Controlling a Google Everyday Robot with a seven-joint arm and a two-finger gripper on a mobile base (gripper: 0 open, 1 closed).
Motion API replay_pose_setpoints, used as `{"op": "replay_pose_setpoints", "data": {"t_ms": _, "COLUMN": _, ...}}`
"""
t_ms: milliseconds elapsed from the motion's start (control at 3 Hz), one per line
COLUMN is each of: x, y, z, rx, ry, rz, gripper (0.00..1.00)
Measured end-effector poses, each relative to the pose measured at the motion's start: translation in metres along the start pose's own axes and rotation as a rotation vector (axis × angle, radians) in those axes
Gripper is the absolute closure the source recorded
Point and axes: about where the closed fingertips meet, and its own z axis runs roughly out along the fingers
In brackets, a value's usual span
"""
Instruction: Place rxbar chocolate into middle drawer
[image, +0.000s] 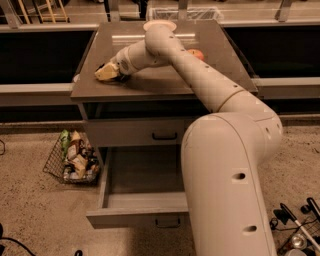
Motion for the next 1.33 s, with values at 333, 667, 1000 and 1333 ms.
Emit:
{"op": "replay_pose_setpoints", "data": {"t_ms": 333, "x": -0.004, "y": -0.001, "z": -0.001, "rx": 0.0, "ry": 0.0, "rz": 0.0, "gripper": 0.87}}
{"op": "replay_pose_setpoints", "data": {"t_ms": 667, "x": -0.012, "y": -0.004, "z": -0.022, "rx": 0.033, "ry": -0.037, "rz": -0.023, "gripper": 1.0}}
{"op": "replay_pose_setpoints", "data": {"t_ms": 1000, "x": -0.032, "y": 0.001, "z": -0.056, "rx": 0.077, "ry": -0.087, "rz": -0.074, "gripper": 1.0}}
{"op": "replay_pose_setpoints", "data": {"t_ms": 1333, "x": -0.049, "y": 0.038, "z": -0.078, "rx": 0.041, "ry": -0.158, "rz": -0.087, "gripper": 1.0}}
